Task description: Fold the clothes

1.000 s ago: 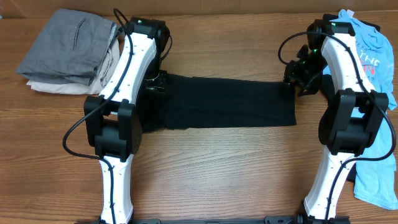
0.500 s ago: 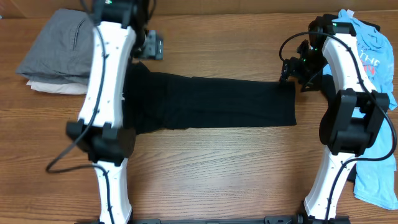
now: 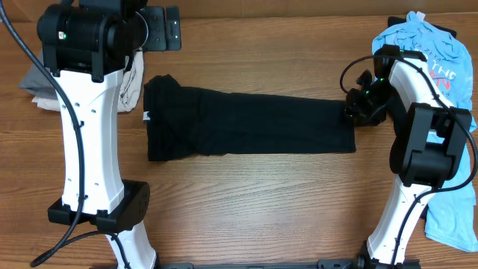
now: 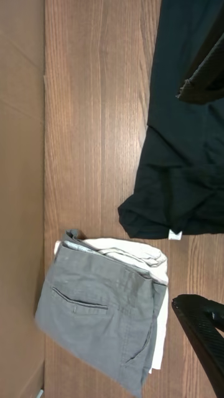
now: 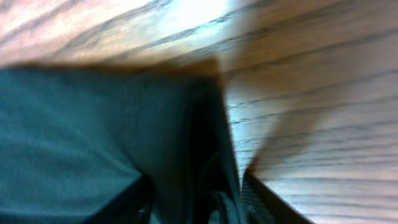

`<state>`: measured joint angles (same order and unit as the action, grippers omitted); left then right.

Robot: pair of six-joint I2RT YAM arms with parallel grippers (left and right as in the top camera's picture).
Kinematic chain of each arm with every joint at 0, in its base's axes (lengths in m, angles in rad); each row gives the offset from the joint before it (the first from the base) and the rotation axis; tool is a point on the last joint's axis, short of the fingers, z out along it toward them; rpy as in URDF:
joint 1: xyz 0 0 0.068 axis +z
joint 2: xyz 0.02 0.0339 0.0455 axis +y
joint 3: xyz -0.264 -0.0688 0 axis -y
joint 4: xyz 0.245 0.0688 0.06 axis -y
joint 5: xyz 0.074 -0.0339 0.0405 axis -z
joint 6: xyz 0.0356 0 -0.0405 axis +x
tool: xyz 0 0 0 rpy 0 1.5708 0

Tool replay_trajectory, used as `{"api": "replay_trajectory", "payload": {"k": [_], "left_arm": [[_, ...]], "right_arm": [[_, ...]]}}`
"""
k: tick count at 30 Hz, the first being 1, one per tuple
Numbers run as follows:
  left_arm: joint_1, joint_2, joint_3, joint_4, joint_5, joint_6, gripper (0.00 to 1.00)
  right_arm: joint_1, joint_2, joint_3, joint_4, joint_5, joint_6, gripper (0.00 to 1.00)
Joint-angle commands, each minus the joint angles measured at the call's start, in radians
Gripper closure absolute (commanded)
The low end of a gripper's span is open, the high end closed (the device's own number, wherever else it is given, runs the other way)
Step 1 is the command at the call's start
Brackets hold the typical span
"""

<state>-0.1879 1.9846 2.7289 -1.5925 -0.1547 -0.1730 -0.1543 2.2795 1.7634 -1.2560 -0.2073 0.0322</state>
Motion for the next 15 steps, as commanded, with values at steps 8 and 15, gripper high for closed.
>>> {"api": "replay_trajectory", "payload": {"k": [8, 15], "left_arm": [[-0.001, 0.005, -0.019, -0.008, -0.04, 0.02, 0.02], [-0.001, 0.006, -0.019, -0.006, -0.048, 0.019, 0.02]], "right_arm": [[-0.019, -0.028, -0.076, 0.043, -0.031, 0.055, 0.96], [-0.153, -0.069, 0.141, -0.084, -0.057, 0.072, 0.96]]}}
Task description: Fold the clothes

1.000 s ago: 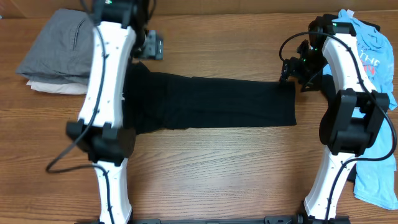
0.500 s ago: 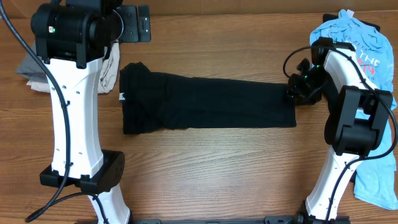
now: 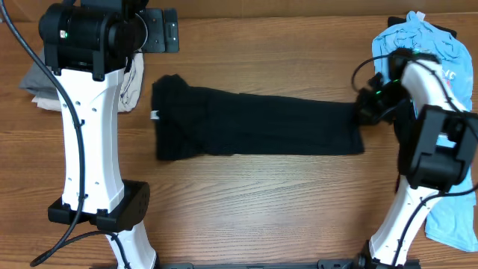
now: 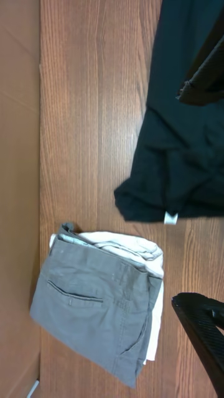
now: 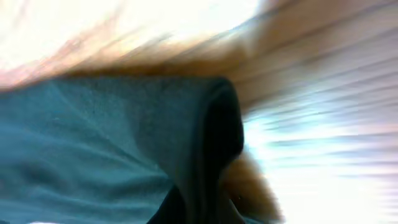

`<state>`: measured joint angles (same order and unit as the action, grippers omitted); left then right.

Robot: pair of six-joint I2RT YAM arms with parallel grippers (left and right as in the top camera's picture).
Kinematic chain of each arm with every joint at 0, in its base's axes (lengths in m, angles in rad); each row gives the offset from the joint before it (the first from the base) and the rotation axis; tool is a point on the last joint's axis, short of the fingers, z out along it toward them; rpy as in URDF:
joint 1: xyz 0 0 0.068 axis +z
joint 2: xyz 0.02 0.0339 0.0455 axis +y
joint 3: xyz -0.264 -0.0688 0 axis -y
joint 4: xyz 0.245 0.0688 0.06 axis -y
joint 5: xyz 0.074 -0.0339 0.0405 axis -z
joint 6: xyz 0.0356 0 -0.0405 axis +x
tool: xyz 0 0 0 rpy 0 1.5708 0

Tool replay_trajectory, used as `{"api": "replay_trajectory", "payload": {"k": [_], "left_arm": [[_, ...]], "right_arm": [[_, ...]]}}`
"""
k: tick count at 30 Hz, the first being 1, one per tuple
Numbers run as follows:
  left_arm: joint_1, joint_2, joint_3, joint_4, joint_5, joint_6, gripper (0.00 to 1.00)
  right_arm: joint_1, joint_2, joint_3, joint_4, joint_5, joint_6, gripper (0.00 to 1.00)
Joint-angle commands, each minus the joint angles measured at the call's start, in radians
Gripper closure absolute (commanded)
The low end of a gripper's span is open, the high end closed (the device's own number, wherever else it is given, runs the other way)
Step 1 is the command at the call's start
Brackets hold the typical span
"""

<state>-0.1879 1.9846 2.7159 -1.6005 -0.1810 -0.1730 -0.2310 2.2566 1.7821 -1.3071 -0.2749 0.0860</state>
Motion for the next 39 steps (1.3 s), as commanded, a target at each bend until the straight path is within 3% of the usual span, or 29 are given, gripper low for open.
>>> {"api": "replay_trajectory", "payload": {"k": [1, 7, 14, 32, 34, 37, 39], "left_arm": [[-0.001, 0.006, -0.006, 0.001, -0.022, 0.019, 0.02], [-0.001, 0.007, -0.006, 0.001, -0.022, 0.019, 0.02], [-0.001, 0.021, -0.012, 0.0, -0.021, 0.019, 0.02], [-0.001, 0.137, -0.013, -0.007, -0.021, 0.016, 0.02], [-0.001, 0.138, -0.013, -0.005, -0.021, 0.016, 0.02], [-0.001, 0.138, -0.013, 0.003, -0.021, 0.016, 0.02], [-0.001, 0.138, -0.013, 0.001, -0.021, 0.016, 0.01]], "right_arm": [[-0.09, -0.054, 0.158, -0.061, 0.01, 0.018, 0.96], [-0.114, -0.074, 0.337, -0.218, -0.064, -0.024, 0.96], [0.01, -0.074, 0.372, -0.296, -0.071, -0.034, 0.96], [0.475, -0.056, 0.364, -0.177, -0.006, 0.205, 0.95], [0.506, -0.041, 0.364, -0.163, -0.007, 0.218, 0.9], [0.544, -0.02, 0.364, -0.159, -0.006, 0.225, 0.68], [0.55, -0.016, 0.364, -0.156, -0.003, 0.225, 0.62]]}}
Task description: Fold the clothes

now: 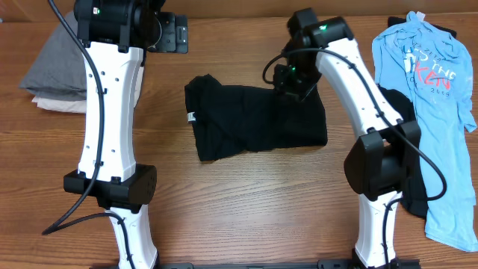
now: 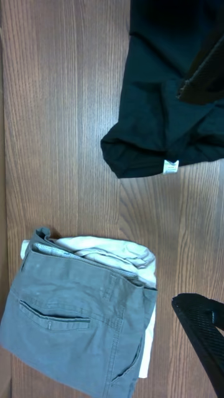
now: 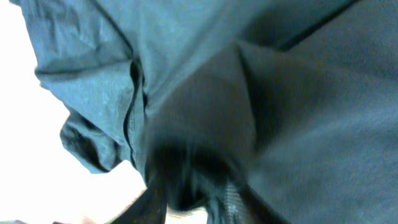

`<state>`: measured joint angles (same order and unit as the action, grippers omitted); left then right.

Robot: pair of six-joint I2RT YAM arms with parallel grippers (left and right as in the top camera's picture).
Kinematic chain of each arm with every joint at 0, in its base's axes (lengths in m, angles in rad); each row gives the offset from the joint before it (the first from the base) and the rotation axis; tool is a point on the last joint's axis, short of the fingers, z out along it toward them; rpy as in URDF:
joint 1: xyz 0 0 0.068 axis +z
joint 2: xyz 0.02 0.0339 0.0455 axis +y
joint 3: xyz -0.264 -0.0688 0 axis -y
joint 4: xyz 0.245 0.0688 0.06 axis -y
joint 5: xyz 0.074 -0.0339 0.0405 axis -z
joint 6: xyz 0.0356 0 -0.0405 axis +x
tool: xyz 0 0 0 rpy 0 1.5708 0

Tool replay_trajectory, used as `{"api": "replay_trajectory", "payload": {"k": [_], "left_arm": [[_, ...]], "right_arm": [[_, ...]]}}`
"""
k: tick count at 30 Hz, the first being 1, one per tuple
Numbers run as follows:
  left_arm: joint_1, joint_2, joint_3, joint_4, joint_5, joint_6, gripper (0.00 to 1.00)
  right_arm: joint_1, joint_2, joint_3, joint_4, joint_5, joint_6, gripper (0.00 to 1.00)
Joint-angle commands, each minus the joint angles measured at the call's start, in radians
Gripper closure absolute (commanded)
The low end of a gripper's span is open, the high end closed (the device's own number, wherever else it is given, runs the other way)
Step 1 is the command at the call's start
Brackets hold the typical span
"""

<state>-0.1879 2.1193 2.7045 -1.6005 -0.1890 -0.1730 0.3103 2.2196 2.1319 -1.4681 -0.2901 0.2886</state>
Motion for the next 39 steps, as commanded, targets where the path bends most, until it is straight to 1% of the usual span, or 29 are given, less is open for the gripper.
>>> {"api": "replay_trajectory", "payload": {"k": [1, 4, 10, 11, 12, 13, 14, 15, 19, 23, 24, 27, 30, 32, 33, 39], "left_arm": [[-0.001, 0.003, -0.002, -0.001, -0.013, 0.016, 0.01], [-0.001, 0.004, -0.002, -0.012, -0.007, 0.016, 0.01], [-0.001, 0.028, -0.002, -0.089, 0.174, 0.043, 0.0], [-0.001, 0.036, -0.006, -0.089, 0.196, 0.052, 0.0], [-0.001, 0.039, -0.023, -0.089, 0.225, 0.063, 0.0], [-0.001, 0.048, -0.05, -0.089, 0.244, 0.067, 0.0], [-0.001, 0.054, -0.068, -0.089, 0.245, 0.069, 0.0], [-0.001, 0.061, -0.092, -0.089, 0.244, 0.072, 0.0], [-0.001, 0.072, -0.231, -0.063, 0.244, 0.1, 0.0], [0.0, 0.072, -0.391, 0.005, 0.238, 0.112, 0.0], [0.002, 0.072, -0.429, 0.027, 0.238, 0.114, 0.0], [0.014, 0.072, -0.553, 0.129, 0.269, 0.114, 0.0], [0.025, 0.072, -0.675, 0.261, 0.393, 0.126, 0.0], [0.025, 0.072, -0.726, 0.318, 0.43, 0.128, 0.0], [0.025, 0.072, -0.772, 0.366, 0.434, 0.128, 0.0], [0.034, 0.073, -0.906, 0.482, 0.434, 0.11, 0.0]], "right_arm": [[0.008, 0.021, 0.014, 0.005, 0.012, 0.022, 0.61], [-0.006, 0.015, 0.027, -0.008, 0.009, 0.019, 0.61], [-0.111, -0.047, 0.101, -0.078, -0.016, -0.05, 0.6], [-0.129, -0.055, 0.113, -0.087, -0.015, -0.062, 0.58], [-0.144, -0.062, 0.119, -0.093, -0.015, -0.074, 0.47], [-0.17, -0.069, 0.122, -0.101, -0.014, -0.09, 0.31], [-0.188, -0.07, 0.122, -0.106, -0.014, -0.11, 0.26], [-0.205, -0.07, 0.122, -0.113, -0.014, -0.124, 0.25], [-0.255, -0.069, 0.111, -0.117, -0.014, -0.162, 0.24], [-0.275, -0.069, 0.111, -0.109, 0.006, -0.167, 0.24], [-0.279, -0.069, 0.111, -0.108, 0.013, -0.167, 0.22], [-0.284, -0.069, 0.111, -0.098, 0.027, -0.167, 0.2], [-0.284, -0.069, 0.111, -0.084, 0.028, -0.167, 0.2], [-0.284, -0.069, 0.111, -0.071, 0.043, -0.166, 0.2], [-0.284, -0.069, 0.111, -0.064, 0.068, -0.166, 0.2], [-0.284, -0.069, 0.111, -0.063, 0.081, -0.166, 0.2]]}}
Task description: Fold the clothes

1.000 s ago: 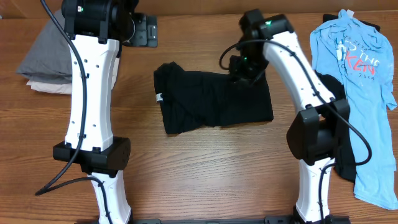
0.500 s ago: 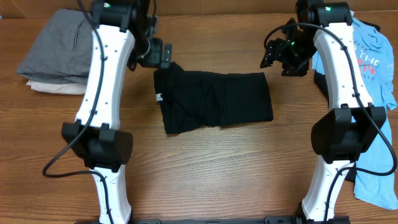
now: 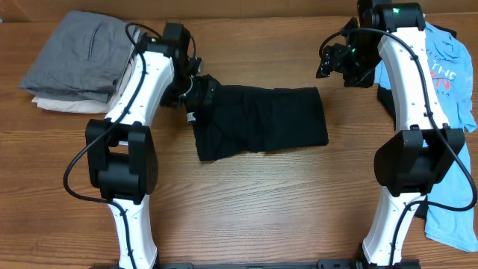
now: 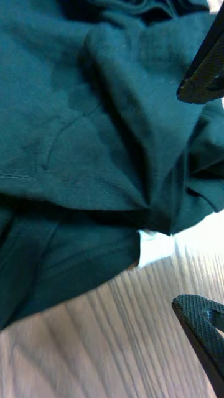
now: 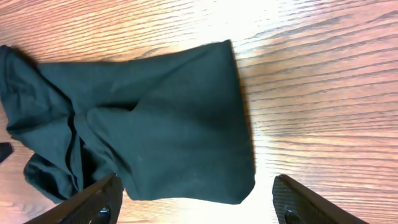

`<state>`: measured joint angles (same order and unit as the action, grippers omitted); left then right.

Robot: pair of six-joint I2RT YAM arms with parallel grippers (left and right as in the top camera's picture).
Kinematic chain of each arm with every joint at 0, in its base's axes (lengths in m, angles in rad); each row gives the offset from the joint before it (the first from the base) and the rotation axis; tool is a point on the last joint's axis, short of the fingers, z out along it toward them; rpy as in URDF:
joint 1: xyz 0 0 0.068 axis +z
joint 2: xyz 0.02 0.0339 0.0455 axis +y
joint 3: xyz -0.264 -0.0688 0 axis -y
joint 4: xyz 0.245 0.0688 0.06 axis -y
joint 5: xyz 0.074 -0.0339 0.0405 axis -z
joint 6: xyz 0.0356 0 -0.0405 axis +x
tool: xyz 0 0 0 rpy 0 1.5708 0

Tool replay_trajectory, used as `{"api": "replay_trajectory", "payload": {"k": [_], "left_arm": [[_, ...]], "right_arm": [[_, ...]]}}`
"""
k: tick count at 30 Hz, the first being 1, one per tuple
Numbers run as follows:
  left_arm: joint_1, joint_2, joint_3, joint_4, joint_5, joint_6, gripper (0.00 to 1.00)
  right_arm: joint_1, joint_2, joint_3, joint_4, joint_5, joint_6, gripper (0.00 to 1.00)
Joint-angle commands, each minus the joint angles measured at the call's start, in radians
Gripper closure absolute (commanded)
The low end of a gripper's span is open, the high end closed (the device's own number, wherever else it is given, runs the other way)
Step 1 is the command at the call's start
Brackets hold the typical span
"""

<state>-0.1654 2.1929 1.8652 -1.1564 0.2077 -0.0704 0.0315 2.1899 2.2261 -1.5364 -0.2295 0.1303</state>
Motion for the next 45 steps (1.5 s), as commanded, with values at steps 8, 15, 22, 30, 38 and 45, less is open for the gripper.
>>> {"api": "replay_trajectory", "payload": {"k": [8, 15, 22, 30, 38, 45], "left_arm": [[0.012, 0.001, -0.232, 0.187, 0.053, 0.01, 0.0], [0.012, 0.001, -0.302, 0.273, 0.051, -0.042, 0.18], [0.012, 0.001, -0.304, 0.287, 0.048, -0.042, 0.96], [0.064, -0.002, -0.192, 0.14, 0.048, -0.042, 0.96], [0.093, -0.002, 0.049, -0.129, 0.032, 0.037, 0.96], [0.087, -0.002, 0.19, -0.254, -0.032, 0.042, 0.96]], "right_arm": [[-0.005, -0.039, 0.017, 0.039, 0.02, -0.007, 0.2], [-0.005, -0.039, 0.017, 0.039, 0.02, -0.004, 0.27], [-0.003, -0.037, 0.017, 0.028, 0.019, 0.004, 0.48], [0.003, -0.036, -0.042, 0.029, -0.038, 0.003, 0.96], [0.053, -0.036, -0.229, 0.155, -0.178, -0.001, 0.96], [0.084, -0.036, -0.432, 0.32, -0.352, -0.005, 0.96]]}}
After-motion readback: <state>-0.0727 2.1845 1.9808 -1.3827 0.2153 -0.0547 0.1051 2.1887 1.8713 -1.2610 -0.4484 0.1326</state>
